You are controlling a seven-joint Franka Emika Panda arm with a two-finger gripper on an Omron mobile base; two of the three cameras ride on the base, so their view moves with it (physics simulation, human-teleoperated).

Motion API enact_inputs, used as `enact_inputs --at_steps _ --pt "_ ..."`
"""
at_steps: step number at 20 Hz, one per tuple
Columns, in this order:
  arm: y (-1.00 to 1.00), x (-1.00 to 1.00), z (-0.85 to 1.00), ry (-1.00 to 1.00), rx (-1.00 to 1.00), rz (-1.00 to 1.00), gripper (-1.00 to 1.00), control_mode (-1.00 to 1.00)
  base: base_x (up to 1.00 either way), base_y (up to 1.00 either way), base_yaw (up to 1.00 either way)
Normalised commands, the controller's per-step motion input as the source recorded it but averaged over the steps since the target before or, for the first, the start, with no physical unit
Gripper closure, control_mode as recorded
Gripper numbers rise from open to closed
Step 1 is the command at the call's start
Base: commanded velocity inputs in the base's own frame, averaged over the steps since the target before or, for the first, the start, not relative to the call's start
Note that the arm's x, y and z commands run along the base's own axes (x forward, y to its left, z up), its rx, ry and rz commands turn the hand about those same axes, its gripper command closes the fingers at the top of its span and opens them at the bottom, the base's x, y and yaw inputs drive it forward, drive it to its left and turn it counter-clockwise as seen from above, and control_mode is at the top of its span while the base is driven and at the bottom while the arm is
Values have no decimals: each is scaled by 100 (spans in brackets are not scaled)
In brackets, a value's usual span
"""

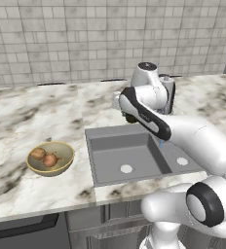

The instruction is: Pick the onions from the sink and place them in one bowl. Place the avocado in the other bowl. Then turn off the sink faucet.

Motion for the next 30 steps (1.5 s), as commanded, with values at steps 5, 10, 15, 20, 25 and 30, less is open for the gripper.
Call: enact_inputs --at_steps 5,10,15,20,25,30 --pt "-30 -51 7 -3 -2 0 100 -100 0 0 0" --pt "-56 -61 -5 -26 0 0 100 -100 0 0 0" --pt "-59 -43 -18 -38 0 0 100 -100 0 0 0" --pt "-69 -40 -15 -29 0 0 100 -100 0 0 0" --pt "-87 -51 0 -2 1 -1 100 -100 0 0 0" --pt "-99 -48 0 0 1 -9 100 -100 0 0 0"
